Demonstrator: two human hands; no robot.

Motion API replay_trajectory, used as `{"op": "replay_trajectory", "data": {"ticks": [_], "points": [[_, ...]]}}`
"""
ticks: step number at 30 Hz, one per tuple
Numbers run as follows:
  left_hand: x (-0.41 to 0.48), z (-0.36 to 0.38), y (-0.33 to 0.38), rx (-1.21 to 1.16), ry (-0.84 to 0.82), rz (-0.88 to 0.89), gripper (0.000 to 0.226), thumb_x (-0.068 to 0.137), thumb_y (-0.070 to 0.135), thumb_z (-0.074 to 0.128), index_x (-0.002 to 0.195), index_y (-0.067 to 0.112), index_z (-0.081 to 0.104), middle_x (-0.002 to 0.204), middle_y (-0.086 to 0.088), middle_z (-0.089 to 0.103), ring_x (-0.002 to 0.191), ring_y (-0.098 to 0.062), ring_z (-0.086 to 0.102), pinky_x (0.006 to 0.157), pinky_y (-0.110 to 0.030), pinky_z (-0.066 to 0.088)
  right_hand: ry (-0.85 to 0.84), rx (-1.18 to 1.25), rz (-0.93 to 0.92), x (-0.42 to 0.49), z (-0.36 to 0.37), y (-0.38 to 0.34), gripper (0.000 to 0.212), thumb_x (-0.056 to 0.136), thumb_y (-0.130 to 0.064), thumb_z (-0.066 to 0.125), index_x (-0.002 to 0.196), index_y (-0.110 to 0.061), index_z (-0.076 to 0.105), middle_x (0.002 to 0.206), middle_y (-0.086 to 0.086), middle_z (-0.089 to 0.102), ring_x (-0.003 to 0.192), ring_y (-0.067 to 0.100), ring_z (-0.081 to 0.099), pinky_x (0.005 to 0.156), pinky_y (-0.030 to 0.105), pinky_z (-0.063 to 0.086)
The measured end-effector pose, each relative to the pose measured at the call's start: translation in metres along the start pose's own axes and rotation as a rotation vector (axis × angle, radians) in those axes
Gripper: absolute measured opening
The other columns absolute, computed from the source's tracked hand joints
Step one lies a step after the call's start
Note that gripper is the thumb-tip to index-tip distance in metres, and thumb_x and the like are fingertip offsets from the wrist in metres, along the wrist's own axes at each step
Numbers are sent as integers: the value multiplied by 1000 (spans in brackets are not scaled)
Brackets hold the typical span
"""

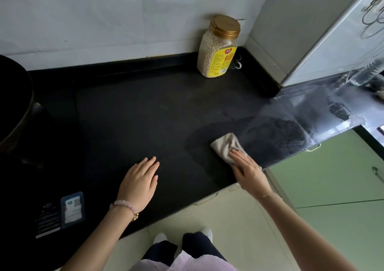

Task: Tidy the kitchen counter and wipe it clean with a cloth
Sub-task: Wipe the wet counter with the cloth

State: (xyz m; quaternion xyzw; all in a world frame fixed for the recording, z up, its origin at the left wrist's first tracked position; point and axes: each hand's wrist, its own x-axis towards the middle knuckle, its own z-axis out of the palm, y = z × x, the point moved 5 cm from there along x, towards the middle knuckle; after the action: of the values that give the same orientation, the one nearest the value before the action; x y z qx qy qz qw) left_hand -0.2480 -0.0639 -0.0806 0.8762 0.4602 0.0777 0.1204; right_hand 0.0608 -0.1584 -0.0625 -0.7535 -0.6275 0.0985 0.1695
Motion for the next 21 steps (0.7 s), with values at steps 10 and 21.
{"op": "replay_trajectory", "data": {"ticks": [10,21], "points": [[8,0,19,53,-31,-11,46,85,31,32,118,15,61,128,-2,60,119,-24,56,95,-42,47,-21,-33,351,105,-17,67,46,96,-20,41,140,-7,39,153,11,30,143,22,21,119,34,15],[8,2,20,-5,-27,-74,40,81,17,65,121,14,58,131,-3,58,122,-24,53,99,-42,42,-62,38,-46,117,32,-54,43,93,-20,45,135,-13,48,145,5,44,139,21,33,115,41,26]]}}
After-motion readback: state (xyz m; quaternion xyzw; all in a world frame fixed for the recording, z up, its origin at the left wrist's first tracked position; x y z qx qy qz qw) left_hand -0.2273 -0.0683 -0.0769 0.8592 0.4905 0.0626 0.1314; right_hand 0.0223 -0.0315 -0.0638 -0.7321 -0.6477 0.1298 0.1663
